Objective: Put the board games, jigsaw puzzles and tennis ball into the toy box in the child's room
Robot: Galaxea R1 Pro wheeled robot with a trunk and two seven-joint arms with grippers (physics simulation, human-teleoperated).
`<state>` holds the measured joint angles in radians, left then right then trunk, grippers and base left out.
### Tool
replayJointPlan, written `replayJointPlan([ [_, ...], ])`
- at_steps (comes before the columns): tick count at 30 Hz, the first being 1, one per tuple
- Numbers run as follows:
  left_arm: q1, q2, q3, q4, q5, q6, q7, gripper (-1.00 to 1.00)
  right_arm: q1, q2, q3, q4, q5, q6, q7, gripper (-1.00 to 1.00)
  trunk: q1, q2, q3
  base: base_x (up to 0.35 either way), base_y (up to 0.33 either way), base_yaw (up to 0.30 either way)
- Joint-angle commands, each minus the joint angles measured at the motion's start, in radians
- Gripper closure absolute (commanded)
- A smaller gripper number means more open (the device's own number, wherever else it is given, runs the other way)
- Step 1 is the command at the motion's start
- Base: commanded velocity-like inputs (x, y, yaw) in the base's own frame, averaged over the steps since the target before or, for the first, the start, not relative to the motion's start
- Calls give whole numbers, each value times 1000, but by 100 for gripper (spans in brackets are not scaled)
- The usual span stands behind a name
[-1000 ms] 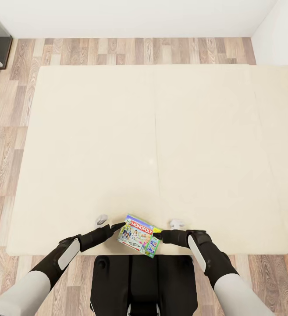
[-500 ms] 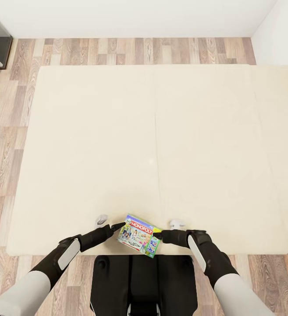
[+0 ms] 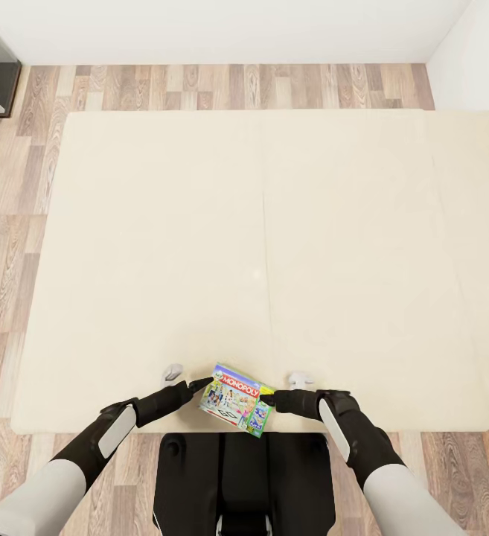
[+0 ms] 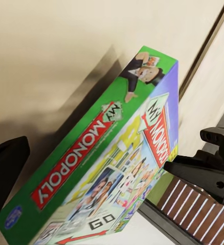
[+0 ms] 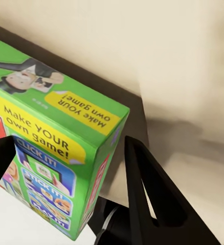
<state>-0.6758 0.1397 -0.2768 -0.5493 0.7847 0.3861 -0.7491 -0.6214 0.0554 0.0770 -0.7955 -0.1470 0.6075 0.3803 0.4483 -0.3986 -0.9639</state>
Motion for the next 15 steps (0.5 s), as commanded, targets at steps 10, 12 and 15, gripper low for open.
replayJointPlan([
  [10,0,0,-5,0,7,7,3,-100,-1,1,-5,-2,13,-2,-30,-100,2,-1,-1,0,0,0],
  [12,0,0,-5,0,6,7,2,-100,-1,1,-5,-2,12,-2,-31,-100,2,-1,-1,0,0,0],
  [15,0,0,-5,0,6,7,3,-100,-1,0,-5,-2,12,-2,-32,-100,2,-1,-1,0,0,0],
])
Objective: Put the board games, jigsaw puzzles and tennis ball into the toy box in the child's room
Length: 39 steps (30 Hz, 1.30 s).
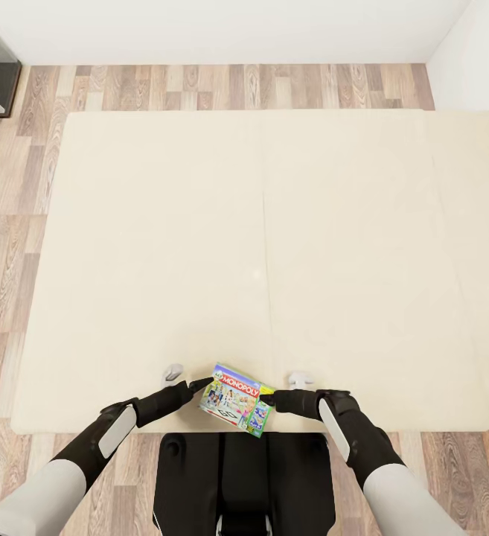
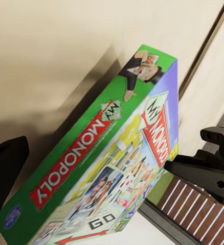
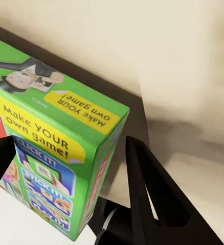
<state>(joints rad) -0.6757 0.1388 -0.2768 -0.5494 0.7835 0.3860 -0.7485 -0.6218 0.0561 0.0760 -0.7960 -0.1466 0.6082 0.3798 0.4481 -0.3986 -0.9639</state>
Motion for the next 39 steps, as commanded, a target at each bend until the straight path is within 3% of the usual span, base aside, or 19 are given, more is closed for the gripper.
replayJointPlan([
  [1,0,1,-5,0,7,7,2,-100,-1,0,-4,-2,12,-3,-32,-100,2,-1,-1,0,0,0],
  [39,-1,-3,-6,0,2,7,5,-100,-1,-1,-4,-2,11,-2,-34,-100,2,-1,-1,0,0,0],
])
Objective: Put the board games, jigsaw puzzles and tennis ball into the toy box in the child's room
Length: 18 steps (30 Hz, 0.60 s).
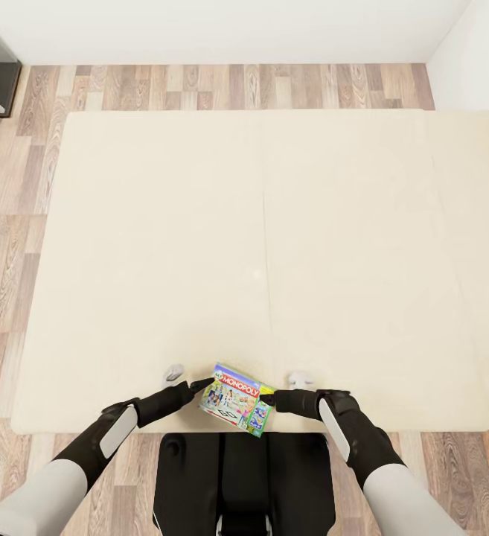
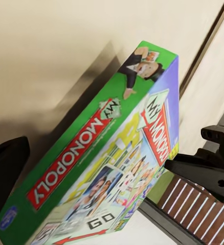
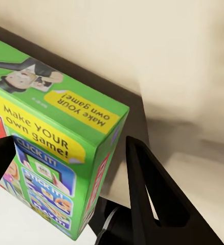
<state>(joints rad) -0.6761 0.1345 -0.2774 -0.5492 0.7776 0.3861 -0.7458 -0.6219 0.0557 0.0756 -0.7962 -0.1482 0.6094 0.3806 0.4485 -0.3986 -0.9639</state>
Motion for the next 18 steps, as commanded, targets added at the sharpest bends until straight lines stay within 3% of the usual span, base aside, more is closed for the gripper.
replayJointPlan([
  [1,0,0,-6,0,8,7,3,-100,-1,0,-3,-1,13,-4,-35,-100,2,-1,-1,0,0,0],
  [18,0,-10,-10,1,6,7,53,-100,-1,0,-4,-1,12,-3,-35,-100,2,-1,-1,0,0,0],
])
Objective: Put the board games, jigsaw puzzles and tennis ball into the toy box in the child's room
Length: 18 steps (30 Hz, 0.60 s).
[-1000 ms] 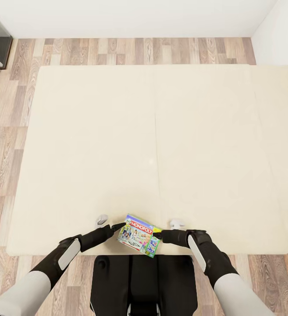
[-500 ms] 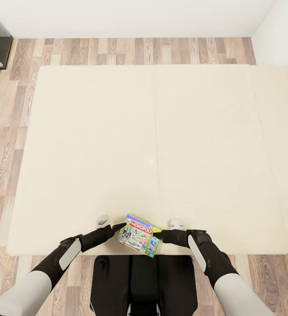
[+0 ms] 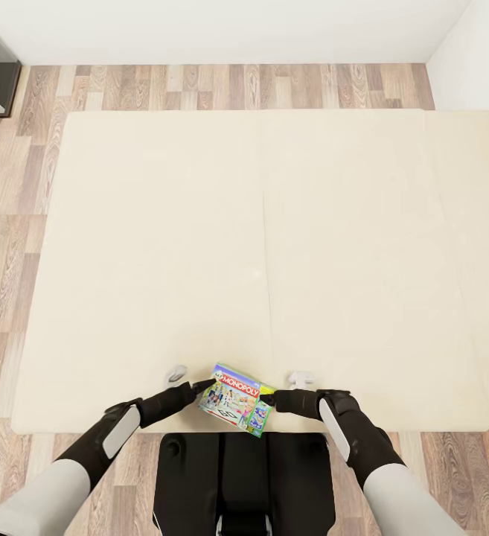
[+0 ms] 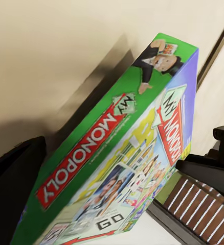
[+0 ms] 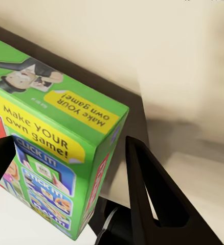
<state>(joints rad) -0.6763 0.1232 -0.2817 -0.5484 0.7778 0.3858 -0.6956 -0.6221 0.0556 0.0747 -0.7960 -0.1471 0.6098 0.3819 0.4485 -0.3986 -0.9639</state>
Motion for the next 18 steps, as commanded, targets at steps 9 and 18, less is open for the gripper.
replayJointPlan([
  [9,0,-5,-7,0,6,6,24,-100,-1,0,-5,-1,12,-4,-37,-100,2,-1,-1,0,0,0],
  [18,0,-8,-9,1,6,6,37,-100,-2,0,-6,-1,11,-4,-38,-100,2,-1,-1,0,0,0],
])
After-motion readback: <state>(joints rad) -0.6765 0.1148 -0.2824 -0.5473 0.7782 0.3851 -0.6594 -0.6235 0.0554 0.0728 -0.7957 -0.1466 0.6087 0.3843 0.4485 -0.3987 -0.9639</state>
